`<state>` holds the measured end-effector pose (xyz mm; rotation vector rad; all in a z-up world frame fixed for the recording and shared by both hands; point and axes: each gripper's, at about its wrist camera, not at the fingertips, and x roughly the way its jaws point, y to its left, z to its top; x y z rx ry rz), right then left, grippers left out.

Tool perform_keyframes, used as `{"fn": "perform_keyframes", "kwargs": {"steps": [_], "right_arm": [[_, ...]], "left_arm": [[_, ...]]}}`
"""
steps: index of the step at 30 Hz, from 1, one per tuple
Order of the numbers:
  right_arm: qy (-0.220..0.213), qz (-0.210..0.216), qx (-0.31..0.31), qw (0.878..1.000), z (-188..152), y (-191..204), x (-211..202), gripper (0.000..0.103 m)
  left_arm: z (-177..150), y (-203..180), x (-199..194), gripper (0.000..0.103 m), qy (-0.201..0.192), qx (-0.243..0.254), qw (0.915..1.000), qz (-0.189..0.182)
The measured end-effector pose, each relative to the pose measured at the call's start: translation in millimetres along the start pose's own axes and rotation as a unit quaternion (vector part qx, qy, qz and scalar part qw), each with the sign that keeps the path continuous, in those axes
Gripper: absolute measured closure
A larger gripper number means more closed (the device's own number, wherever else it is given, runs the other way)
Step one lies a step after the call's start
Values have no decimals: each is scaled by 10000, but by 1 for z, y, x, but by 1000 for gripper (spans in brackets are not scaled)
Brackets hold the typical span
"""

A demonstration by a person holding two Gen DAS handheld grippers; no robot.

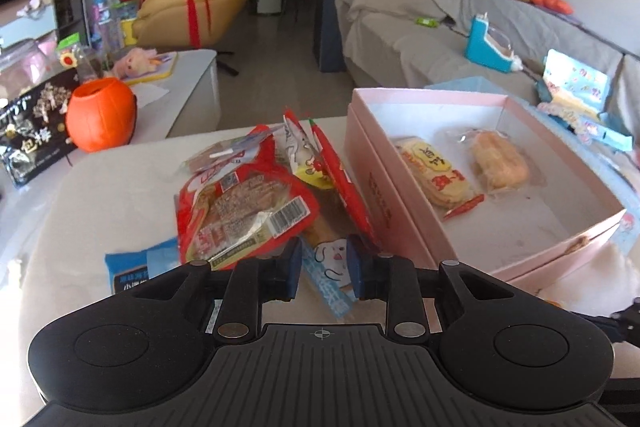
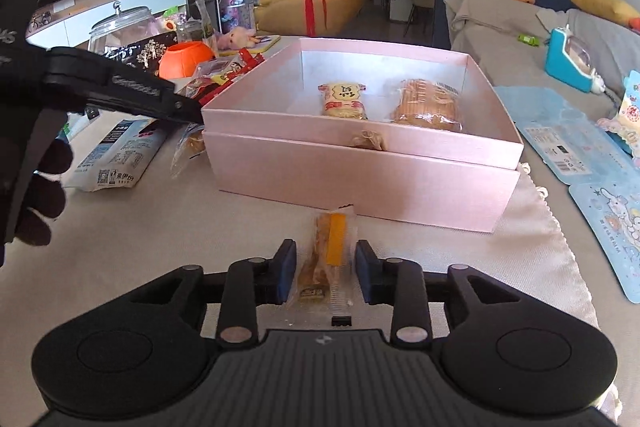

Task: Organize snacks
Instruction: 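Grasp the dog-print bread stick pack with the left tool while the right tool holds the orange snack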

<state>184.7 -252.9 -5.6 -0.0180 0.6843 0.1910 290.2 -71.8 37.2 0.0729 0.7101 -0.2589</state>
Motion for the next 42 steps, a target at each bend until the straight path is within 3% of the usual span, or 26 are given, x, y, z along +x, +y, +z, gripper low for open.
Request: {"fn": "perform_keyframes", "kwargs": {"steps": [5,8,14,21,24,30,42], "right_arm": [[12,13,-36,10000,2,3,1,62],[26,7,-80,10000,3,5,2,54],[39,-27,-28,10000,3,4,2,42],[43,-99,-19,9999,3,5,2,41],[55,-114,-25,9999,4,5,4,40],[74,-112,18,9999,4,5,5,39],[305,60,141,9994,12,0,5,39]], "left_arm": [[3,-3,16,62,-5,238,9996,131],[2,2,19,57,108,272,9996,21],[-26,36,-11,66,129,121,9990,-403],[-56,61,-46,65,261,-307,9957,-833],[-46,50,-37,60,262,-151,9977,-611],[-23,30,6,61,369,229,9987,-273],[-109,5,-102,63,508,69,9962,-710]]}}
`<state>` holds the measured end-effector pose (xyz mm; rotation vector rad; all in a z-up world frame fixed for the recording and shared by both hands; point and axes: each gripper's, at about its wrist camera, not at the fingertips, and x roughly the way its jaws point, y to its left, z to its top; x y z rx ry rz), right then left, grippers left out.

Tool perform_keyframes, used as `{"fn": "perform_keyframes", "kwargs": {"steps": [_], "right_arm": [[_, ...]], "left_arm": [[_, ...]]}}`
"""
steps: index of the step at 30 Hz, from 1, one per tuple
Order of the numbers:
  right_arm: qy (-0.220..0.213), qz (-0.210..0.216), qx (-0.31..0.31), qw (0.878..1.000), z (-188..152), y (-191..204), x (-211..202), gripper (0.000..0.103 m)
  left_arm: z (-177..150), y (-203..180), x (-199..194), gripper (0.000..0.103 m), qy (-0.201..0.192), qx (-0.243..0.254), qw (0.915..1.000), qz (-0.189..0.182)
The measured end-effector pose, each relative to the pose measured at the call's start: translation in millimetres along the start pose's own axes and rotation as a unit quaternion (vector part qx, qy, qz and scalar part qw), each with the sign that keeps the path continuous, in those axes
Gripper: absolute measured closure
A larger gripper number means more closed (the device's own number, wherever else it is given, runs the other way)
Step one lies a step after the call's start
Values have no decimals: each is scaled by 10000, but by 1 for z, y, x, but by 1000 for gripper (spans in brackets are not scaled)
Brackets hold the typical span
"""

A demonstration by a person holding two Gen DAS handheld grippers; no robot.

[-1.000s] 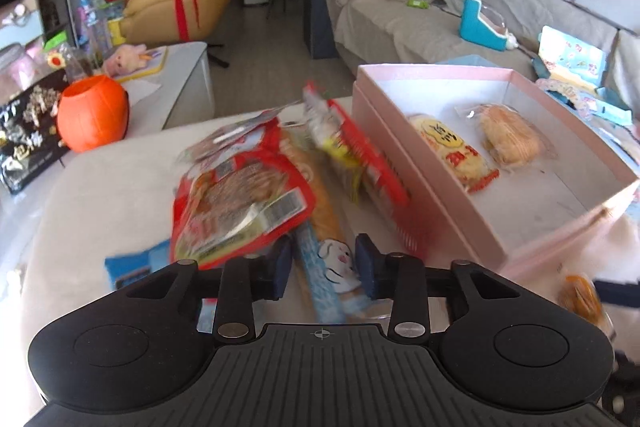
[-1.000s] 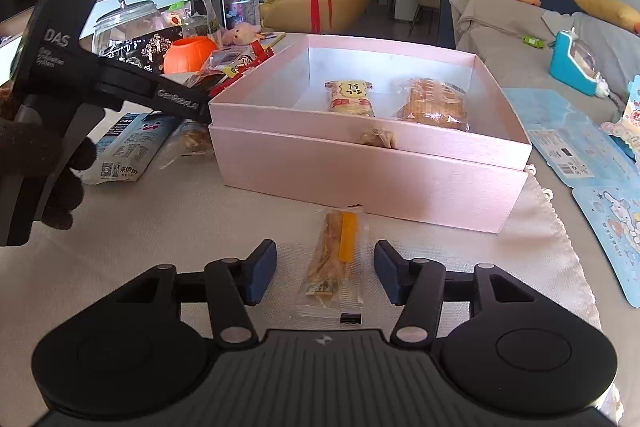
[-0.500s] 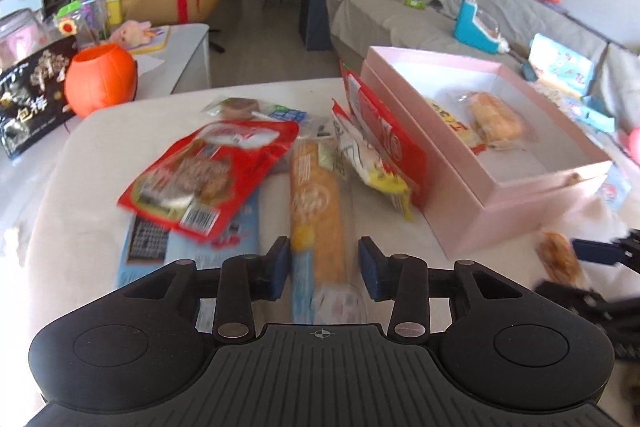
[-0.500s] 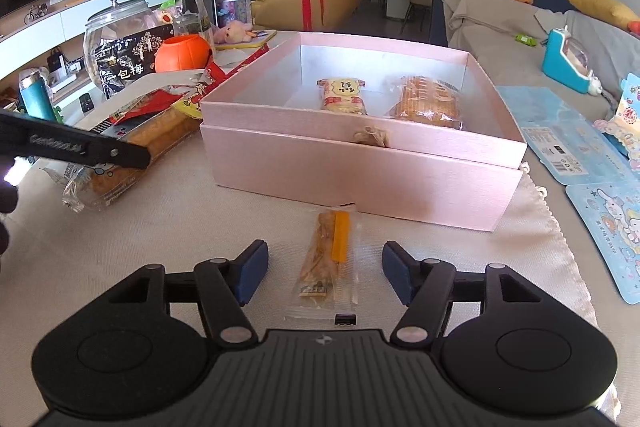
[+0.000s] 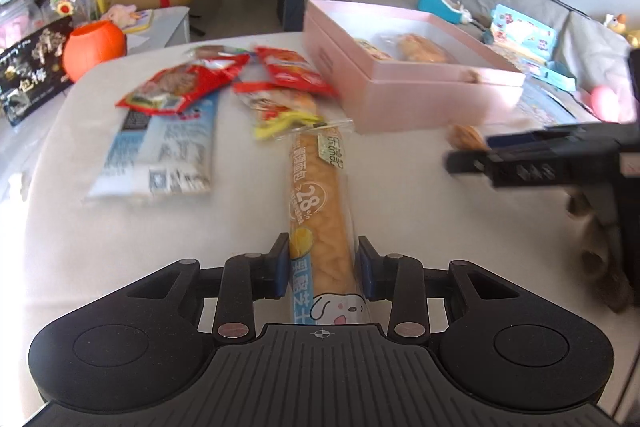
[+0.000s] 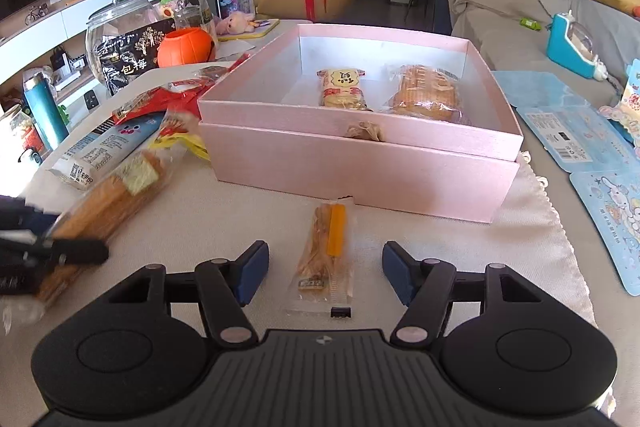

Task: Organize snacks
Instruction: 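Grasp the dog-print bread stick pack with the left tool while the right tool holds the orange snack, then lower both snacks into the pink box and open both tools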

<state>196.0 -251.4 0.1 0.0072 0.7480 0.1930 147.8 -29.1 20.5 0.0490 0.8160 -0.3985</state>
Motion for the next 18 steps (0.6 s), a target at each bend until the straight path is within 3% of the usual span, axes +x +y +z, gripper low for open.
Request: {"fn": "perform_keyframes", "kwargs": {"steps": [1,3,4,7,11,14,18], "right_arm": [[14,33,61,10000,2,0,1,41],[68,21,60,10000,5,1,1,64],[119,16,2,9999,6,3,-1,81],[80,135,-42,9999,4,4,-19,83],[-234,203,-179,9994,7,-2,-62,83],[-677,215,-65,9975,23,-14,-94,83],[-1311,154,133,9912,57,-29,-118,83]], "left_arm": [[-2,-2,-1,63,14,-47,10000,-3],[-1,-6,0,63,38,10,10000,45],[0,-8,0,63,63,61,9999,65],[2,-9,-4,69,-3,-61,9999,-140],[21,-23,-25,70,-732,-98,9953,-627],[54,-33,-40,70,-1370,-98,9857,-973],[115,-41,-30,69,-1832,107,9781,-976]]}}
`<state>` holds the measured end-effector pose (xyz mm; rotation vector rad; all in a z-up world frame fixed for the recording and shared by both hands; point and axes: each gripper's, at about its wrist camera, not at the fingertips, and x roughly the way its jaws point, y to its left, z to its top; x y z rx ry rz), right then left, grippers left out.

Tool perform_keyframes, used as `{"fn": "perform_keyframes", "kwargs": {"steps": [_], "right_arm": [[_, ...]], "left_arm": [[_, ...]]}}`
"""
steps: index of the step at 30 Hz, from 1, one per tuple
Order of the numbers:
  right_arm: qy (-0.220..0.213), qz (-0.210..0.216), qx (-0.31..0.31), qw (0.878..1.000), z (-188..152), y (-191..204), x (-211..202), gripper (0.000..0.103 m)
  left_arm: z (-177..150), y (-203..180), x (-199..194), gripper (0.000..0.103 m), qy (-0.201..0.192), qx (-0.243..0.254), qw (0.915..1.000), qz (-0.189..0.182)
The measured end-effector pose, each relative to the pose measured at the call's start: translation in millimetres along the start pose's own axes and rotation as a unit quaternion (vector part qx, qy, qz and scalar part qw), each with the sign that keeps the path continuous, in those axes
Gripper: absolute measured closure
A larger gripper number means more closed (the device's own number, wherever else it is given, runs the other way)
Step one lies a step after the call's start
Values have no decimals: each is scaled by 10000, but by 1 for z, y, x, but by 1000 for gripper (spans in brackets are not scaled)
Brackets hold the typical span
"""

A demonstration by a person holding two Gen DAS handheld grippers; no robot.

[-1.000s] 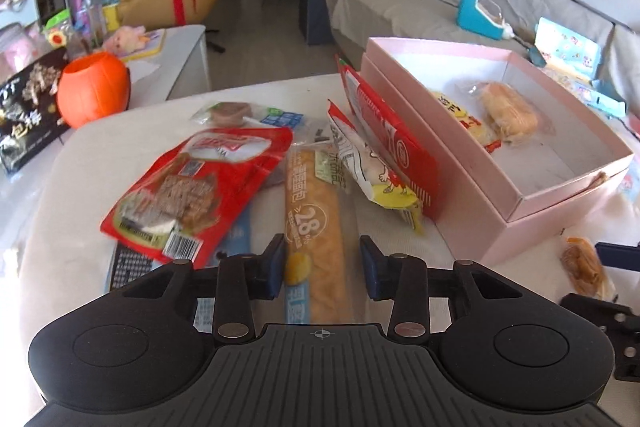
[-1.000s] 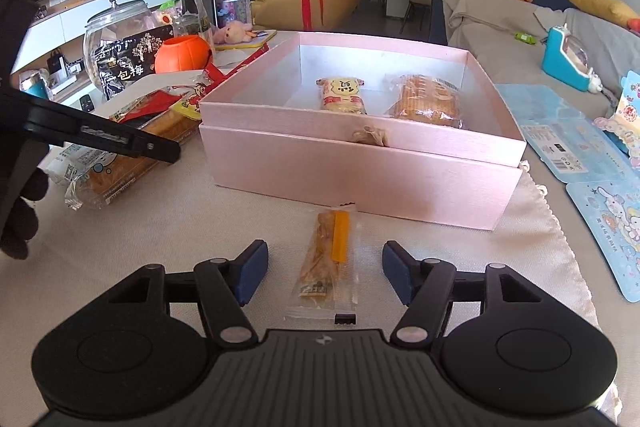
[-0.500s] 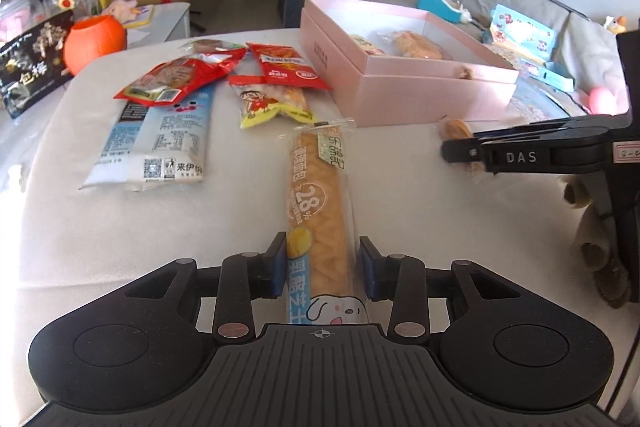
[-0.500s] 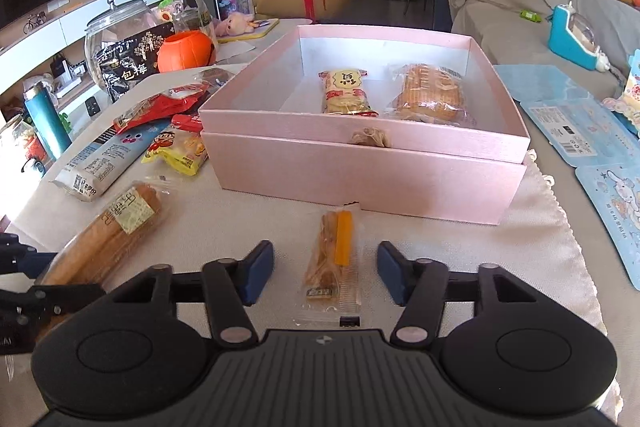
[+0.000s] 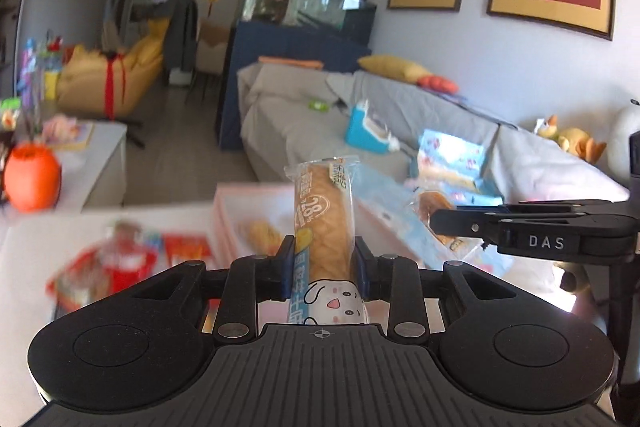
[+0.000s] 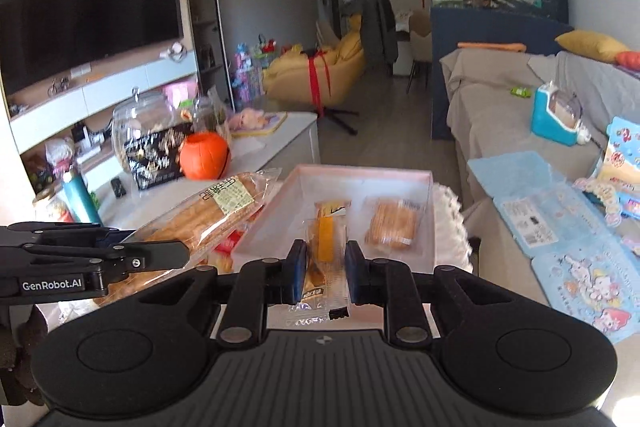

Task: Organize snacks
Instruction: 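Lower both snacks into the pink box and open both tools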

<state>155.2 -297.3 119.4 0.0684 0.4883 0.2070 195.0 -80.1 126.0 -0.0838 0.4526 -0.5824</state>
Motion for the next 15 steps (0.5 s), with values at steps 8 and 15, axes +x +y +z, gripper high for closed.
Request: {"fn": "perform_keyframes", "kwargs": {"steps": [8,15], "right_arm": [[-504,-783,897,9916,34,-33,98,32],[-1576,-1467,268,9762,-18,-9,114,31]], "left_arm": [[0,78,79,66,-625,-1171,9910,-187],[-13,107,80,66,-781,-1339,9864,-540]]}}
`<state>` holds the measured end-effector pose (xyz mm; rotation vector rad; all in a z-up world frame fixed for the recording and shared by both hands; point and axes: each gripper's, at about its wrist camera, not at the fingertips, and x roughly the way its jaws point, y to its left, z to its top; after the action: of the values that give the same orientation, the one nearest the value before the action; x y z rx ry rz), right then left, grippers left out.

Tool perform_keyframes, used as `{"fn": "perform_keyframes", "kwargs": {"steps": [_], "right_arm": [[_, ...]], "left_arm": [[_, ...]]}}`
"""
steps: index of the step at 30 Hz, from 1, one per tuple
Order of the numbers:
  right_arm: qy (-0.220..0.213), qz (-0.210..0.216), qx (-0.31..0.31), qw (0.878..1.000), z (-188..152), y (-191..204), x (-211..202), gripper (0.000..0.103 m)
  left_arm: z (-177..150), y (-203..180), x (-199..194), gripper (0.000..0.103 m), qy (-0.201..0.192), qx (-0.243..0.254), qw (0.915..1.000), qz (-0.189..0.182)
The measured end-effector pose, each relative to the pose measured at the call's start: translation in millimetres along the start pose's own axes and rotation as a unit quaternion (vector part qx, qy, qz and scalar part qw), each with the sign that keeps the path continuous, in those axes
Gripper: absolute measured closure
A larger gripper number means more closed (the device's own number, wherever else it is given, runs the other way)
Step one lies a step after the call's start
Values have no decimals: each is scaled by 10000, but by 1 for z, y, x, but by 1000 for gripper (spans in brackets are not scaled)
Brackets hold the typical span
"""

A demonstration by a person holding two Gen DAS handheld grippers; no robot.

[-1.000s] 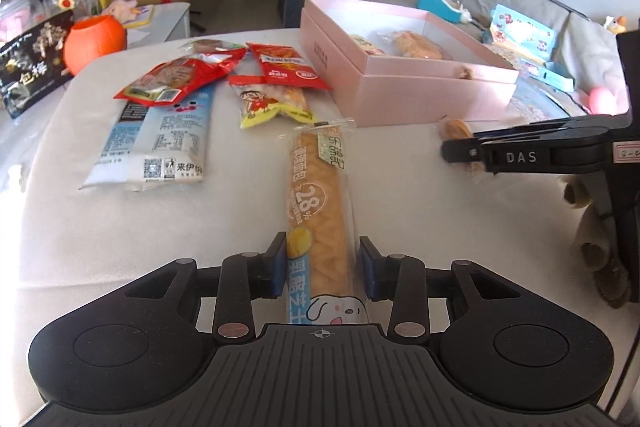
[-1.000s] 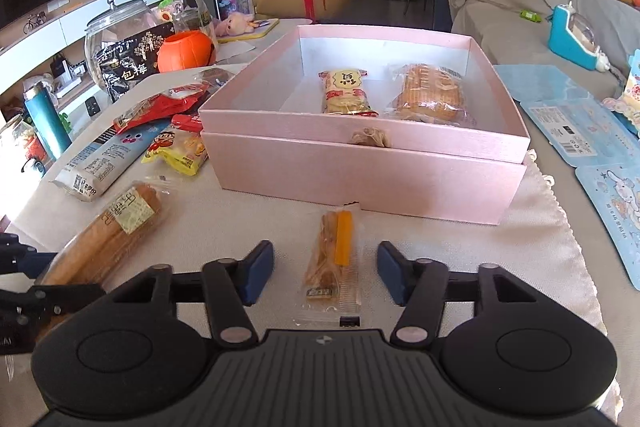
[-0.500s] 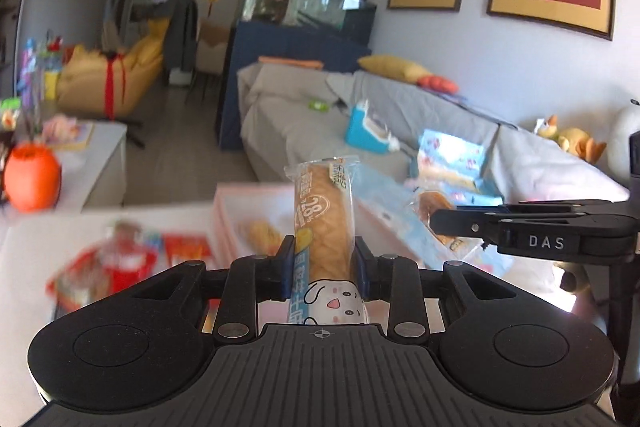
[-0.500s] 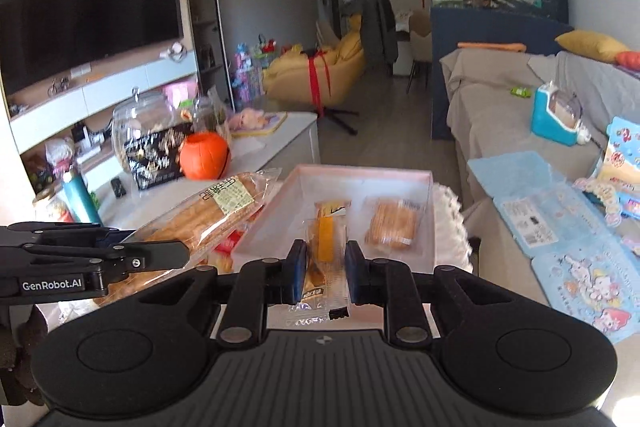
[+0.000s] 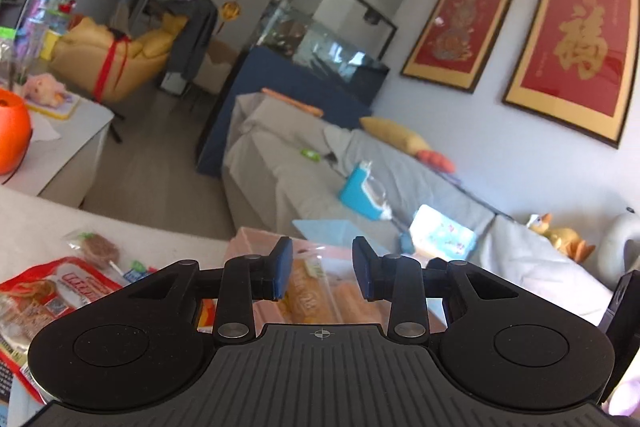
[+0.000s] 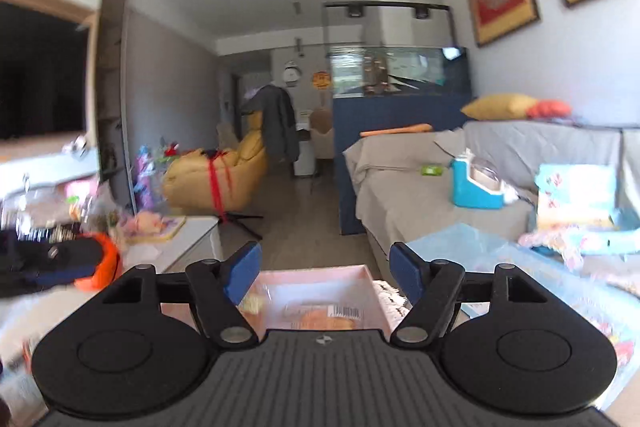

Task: Organize snacks
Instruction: 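Lower both snacks into the pink box and open both tools, then move both tools back over the red snack bags in the pile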

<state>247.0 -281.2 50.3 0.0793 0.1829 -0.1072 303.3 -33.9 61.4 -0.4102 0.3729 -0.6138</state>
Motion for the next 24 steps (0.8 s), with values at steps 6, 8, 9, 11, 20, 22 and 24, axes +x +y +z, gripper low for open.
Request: {"fn": "perform_keyframes", "kwargs": {"steps": [6,8,9,11,20,22,24], "right_arm": [[372,121,405,9984,7,-14,11,31],[491,192,475,9975,13,-13,3,31],[573,286,461,9969,15,-12,-2,31],[803,481,283,9952,15,-5,-19,31],[1632,1678,-296,9718,-1,74,-67,31],[1799,1814,-501,9655,-7,98,-70,32],[1948,1952,-638,9591,-12,117,-69,31]], "left_arm": [[16,3,-32,66,-94,-316,9961,816],[17,8,-58,66,2,-289,9914,1278],[15,11,-68,66,166,-254,9885,1478],[9,23,-90,66,766,-153,9781,1928],[-33,72,-152,66,1399,90,9316,3354],[-39,72,-155,66,1280,4,9368,3257],[-47,68,-152,66,1216,20,9444,3055]]}}
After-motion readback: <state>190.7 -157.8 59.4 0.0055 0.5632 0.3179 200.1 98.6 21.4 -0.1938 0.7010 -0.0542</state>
